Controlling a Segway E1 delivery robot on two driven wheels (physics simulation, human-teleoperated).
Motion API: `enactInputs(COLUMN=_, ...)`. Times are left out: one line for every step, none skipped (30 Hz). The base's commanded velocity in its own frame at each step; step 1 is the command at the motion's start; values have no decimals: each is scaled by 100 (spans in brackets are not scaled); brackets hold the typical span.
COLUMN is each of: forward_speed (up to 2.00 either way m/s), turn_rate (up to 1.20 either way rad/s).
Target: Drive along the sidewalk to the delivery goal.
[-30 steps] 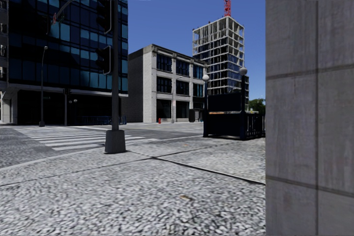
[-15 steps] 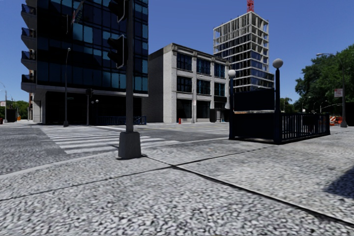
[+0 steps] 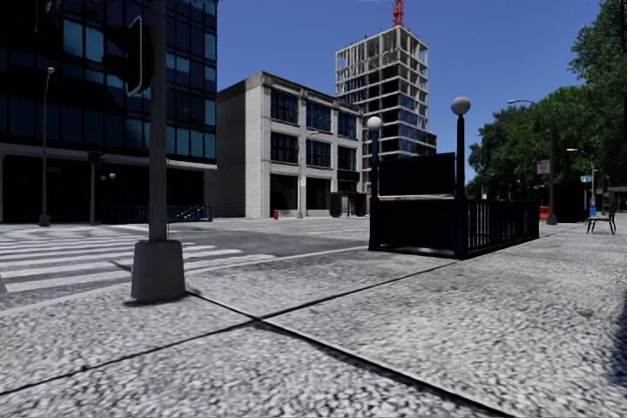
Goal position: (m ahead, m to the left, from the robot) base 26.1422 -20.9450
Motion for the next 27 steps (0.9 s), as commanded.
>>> enactInputs(forward_speed=158, turn_rate=-54)
enactInputs(forward_speed=162, turn_rate=-54)
enactInputs(forward_speed=162, turn_rate=-54)
enactInputs(forward_speed=162, turn_rate=-54)
enactInputs(forward_speed=163, turn_rate=-54)
enactInputs(forward_speed=163, turn_rate=-54)
enactInputs(forward_speed=163, turn_rate=-54)
enactInputs(forward_speed=163, turn_rate=-54)
enactInputs(forward_speed=163, turn_rate=-54)
enactInputs(forward_speed=163, turn_rate=-54)
enactInputs(forward_speed=163, turn_rate=-54)
enactInputs(forward_speed=163, turn_rate=-54)
enactInputs(forward_speed=163, turn_rate=-54)
enactInputs(forward_speed=163, turn_rate=-54)
enactInputs(forward_speed=163, turn_rate=-54)
enactInputs(forward_speed=163, turn_rate=-54)
enactInputs(forward_speed=163, turn_rate=-54)
enactInputs(forward_speed=163, turn_rate=-54)
enactInputs(forward_speed=163, turn_rate=-54)
enactInputs(forward_speed=163, turn_rate=-54)
enactInputs(forward_speed=163, turn_rate=-55)
enactInputs(forward_speed=163, turn_rate=-55)
enactInputs(forward_speed=163, turn_rate=-55)
enactInputs(forward_speed=163, turn_rate=-55)
enactInputs(forward_speed=163, turn_rate=-55)
enactInputs(forward_speed=163, turn_rate=-55)
enactInputs(forward_speed=163, turn_rate=-55)
